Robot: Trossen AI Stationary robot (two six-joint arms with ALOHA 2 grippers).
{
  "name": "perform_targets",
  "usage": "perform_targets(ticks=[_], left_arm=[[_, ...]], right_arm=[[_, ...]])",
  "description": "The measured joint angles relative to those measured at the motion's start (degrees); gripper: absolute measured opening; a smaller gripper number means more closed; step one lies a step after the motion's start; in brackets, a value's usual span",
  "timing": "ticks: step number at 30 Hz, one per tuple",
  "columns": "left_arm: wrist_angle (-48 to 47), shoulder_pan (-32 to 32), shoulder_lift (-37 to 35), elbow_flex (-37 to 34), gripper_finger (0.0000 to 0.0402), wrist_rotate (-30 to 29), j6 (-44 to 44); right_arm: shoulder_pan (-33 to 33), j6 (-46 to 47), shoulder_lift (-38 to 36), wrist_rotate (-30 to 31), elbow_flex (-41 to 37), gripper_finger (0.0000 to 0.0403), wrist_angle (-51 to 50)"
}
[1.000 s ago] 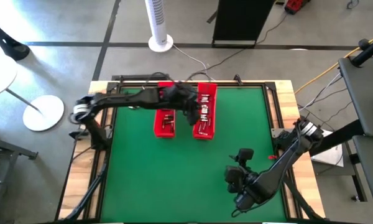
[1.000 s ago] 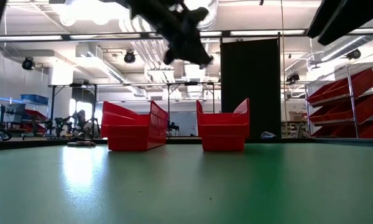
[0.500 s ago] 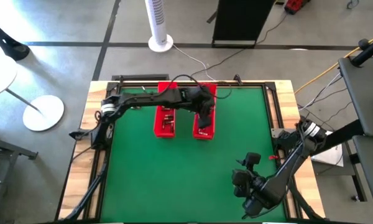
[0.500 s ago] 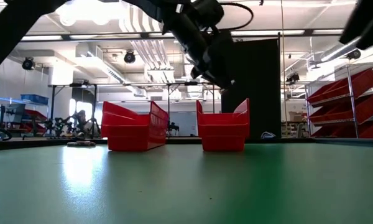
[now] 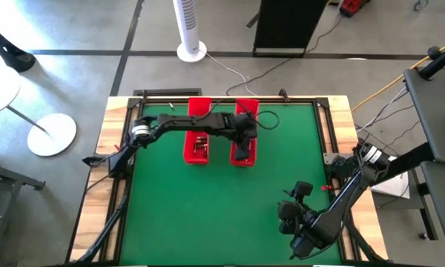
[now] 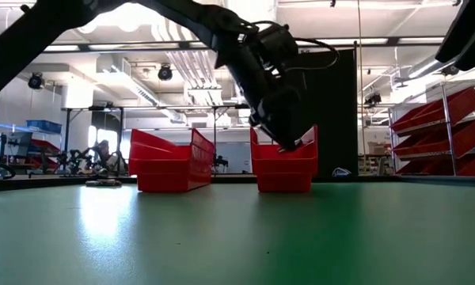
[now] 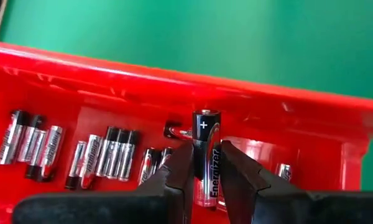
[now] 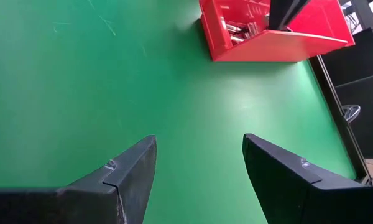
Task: Sort batteries
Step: Put the silver battery into the right red bin
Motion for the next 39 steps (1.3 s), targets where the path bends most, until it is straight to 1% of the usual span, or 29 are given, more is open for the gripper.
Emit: perform_targets(ticks=[5, 18, 23, 26, 29, 33, 39], left_arm=[[-0.18, -0.15, 1.77, 0.00, 0.0045, -0.02, 0.46], [-0.49, -0.47, 1.73, -0.01, 0.0045, -0.13, 2.77], [-1.77, -0.59, 1.43, 1.86, 0.0045, -0.24, 7.09], [-3.36, -0.14, 1.60, 1.99, 0.0045, -0.21, 10.87], [-2.87, 0.47, 1.69, 1.79, 0.0045, -0.05, 13.48], [-2.23, 1.14, 1.69, 1.79, 0.0045, 1.54, 13.73], [-1.85, 1.40, 1.69, 0.49, 0.0045, 1.97, 12.24]], right_arm=[[0.00, 0.14, 0.00, 0.01, 0.00, 0.0233, 0.09], [0.00, 0.96, 0.00, 0.02, 0.00, 0.0233, 0.48], [-0.11, 1.06, 0.00, 0.04, 0.00, 0.0233, 0.48], [-0.13, 1.85, 0.00, 0.04, 0.00, 0.0233, 0.48], [-0.13, 2.46, 0.02, 0.04, 0.00, 0.0233, 0.48], [-0.13, 3.08, 0.02, 0.04, 0.00, 0.0233, 0.52], [-0.65, 3.02, 0.02, 0.09, 0.00, 0.0233, 0.81]])
